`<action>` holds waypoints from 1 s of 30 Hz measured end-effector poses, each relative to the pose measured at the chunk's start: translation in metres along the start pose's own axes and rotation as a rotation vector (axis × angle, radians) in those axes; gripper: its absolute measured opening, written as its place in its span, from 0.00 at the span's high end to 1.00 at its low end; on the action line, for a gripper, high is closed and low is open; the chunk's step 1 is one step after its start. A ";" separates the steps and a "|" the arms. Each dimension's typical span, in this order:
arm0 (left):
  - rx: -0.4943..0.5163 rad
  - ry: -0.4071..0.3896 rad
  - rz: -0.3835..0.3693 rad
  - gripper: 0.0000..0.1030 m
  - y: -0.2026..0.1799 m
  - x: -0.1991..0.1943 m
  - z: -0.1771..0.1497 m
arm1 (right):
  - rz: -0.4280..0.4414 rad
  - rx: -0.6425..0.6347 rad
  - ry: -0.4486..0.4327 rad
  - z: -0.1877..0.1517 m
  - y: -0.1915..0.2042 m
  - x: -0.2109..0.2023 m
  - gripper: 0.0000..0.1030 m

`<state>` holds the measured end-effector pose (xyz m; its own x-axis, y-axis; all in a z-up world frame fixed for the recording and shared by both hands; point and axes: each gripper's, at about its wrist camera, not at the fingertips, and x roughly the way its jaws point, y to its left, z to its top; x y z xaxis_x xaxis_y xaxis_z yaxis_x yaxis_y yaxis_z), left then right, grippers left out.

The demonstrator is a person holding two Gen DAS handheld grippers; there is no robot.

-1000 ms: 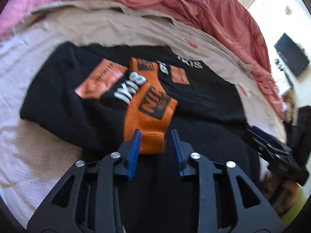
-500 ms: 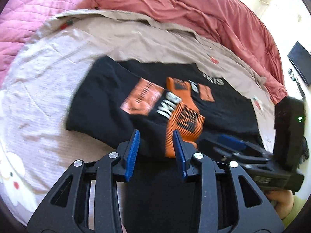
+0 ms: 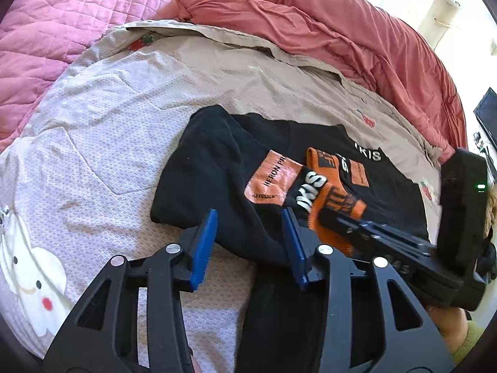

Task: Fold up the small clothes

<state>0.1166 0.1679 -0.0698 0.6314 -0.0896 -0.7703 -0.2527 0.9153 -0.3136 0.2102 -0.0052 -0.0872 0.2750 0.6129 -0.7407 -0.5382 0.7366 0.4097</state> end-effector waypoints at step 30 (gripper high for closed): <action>0.202 0.047 0.022 0.65 -0.086 0.018 -0.017 | -0.337 0.068 -0.082 -0.005 -0.203 -0.107 0.95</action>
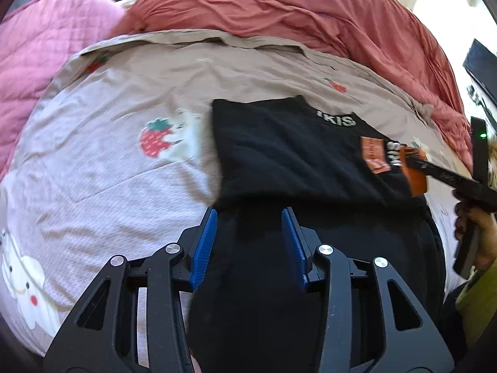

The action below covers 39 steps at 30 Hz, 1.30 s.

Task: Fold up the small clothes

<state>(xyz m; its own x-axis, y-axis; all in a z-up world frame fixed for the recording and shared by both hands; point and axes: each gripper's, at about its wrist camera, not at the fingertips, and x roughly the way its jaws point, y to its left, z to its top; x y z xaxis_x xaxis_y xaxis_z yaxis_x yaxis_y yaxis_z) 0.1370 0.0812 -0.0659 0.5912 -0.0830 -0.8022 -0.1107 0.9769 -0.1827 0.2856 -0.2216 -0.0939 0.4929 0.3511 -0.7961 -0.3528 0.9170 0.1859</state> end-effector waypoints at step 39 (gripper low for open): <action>0.072 0.076 0.155 0.48 -0.043 0.074 0.026 | 0.041 -0.132 0.131 -0.021 0.006 0.007 0.69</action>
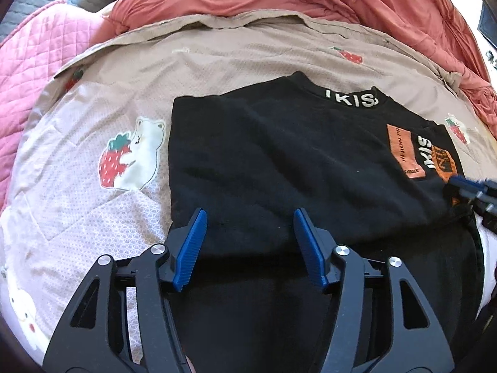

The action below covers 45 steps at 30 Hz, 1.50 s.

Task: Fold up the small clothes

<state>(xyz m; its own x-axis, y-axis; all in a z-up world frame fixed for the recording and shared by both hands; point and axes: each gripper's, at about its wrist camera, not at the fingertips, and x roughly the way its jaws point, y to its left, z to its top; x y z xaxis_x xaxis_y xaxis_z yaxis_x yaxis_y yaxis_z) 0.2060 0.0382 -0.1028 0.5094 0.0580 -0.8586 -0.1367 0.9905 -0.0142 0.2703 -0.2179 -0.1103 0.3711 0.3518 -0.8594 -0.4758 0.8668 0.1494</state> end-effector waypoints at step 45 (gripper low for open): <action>0.073 -0.008 -0.028 0.34 0.006 -0.064 -0.066 | 0.083 -0.151 -0.088 -0.058 0.093 -0.032 0.29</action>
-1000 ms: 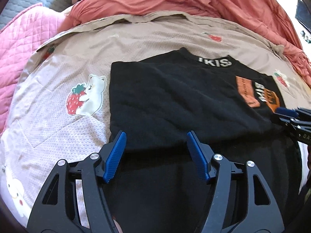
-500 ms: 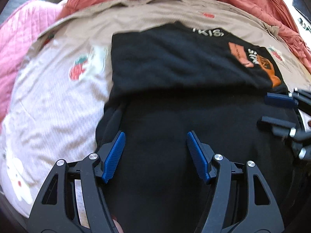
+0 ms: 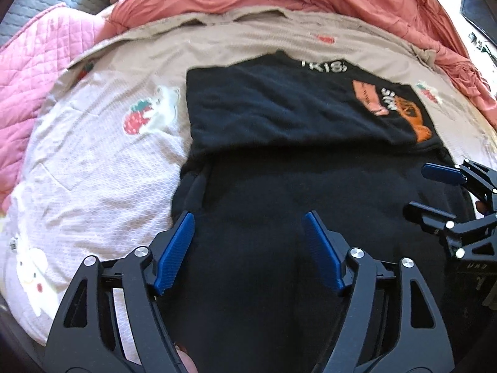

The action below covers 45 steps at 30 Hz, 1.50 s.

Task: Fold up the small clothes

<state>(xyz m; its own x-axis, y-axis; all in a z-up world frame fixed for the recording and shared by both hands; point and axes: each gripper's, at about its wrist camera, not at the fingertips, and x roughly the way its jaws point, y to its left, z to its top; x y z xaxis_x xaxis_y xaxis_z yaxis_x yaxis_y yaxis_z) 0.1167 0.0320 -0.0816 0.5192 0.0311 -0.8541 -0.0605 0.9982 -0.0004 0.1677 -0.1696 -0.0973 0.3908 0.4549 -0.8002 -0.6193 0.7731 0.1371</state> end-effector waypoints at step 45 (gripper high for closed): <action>-0.152 0.181 -0.070 0.16 0.063 -0.015 -0.090 | -0.184 0.524 0.282 -0.107 -0.068 -0.068 0.59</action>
<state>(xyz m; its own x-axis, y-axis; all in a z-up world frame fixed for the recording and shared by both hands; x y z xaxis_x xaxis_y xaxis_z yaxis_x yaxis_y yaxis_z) 0.0277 0.0893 -0.1155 0.3661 -0.0610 -0.9286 -0.1644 0.9779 -0.1291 0.1106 -0.3005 -0.1146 0.2199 0.2148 -0.9516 -0.1146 0.9744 0.1935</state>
